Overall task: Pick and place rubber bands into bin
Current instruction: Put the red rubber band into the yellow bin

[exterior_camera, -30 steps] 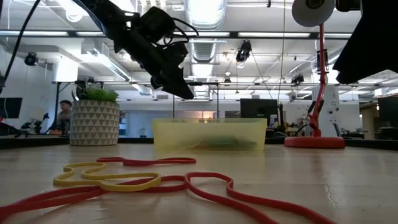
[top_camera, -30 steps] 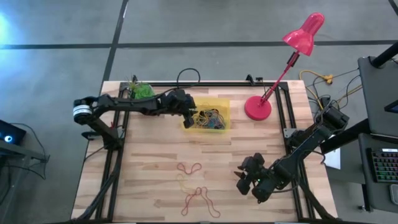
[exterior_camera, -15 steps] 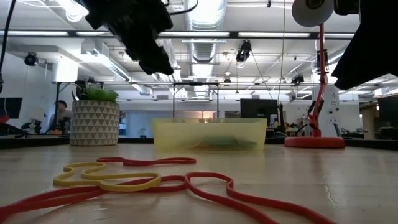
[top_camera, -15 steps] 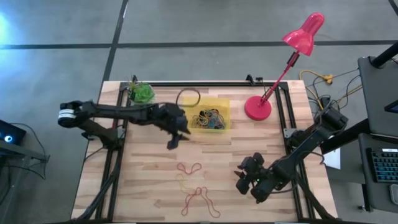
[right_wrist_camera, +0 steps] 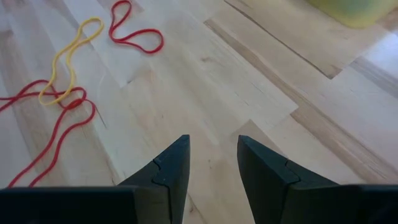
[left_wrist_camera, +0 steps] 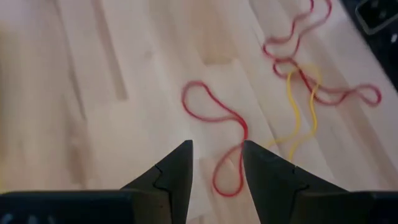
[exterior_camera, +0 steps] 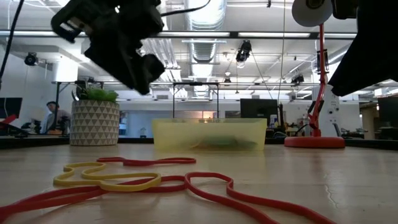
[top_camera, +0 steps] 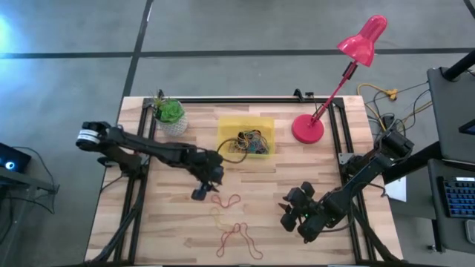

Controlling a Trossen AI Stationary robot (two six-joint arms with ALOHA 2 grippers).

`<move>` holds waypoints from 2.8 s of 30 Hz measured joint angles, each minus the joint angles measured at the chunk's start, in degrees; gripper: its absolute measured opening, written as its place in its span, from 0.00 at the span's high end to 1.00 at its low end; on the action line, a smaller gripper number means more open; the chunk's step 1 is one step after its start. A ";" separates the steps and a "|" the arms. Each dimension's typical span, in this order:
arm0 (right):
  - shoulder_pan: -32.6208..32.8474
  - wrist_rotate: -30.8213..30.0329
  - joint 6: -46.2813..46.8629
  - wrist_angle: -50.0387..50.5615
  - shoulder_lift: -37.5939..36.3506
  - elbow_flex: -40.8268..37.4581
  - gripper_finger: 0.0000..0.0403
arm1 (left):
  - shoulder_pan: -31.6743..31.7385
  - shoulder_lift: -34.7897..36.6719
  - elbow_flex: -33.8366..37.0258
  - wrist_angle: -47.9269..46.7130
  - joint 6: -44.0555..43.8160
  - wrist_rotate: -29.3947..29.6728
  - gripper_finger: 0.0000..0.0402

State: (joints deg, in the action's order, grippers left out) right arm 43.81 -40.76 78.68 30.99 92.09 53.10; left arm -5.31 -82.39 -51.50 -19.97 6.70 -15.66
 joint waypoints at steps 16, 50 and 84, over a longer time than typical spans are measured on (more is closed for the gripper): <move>0.04 0.33 0.30 -1.45 0.00 0.00 0.70 | -10.25 -10.63 0.39 6.70 1.28 6.66 0.69; 0.04 0.40 -0.88 -2.96 -0.08 0.02 0.70 | -11.80 -18.89 -0.46 9.27 -3.35 8.73 0.75; 0.04 0.29 -0.67 -4.44 -0.07 0.02 0.70 | -10.02 -15.28 -2.11 11.79 -6.12 10.78 1.00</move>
State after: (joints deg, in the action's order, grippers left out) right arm 43.86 -40.47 78.02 26.55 92.03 53.12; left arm -15.33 -97.67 -53.60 -8.17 0.58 -4.88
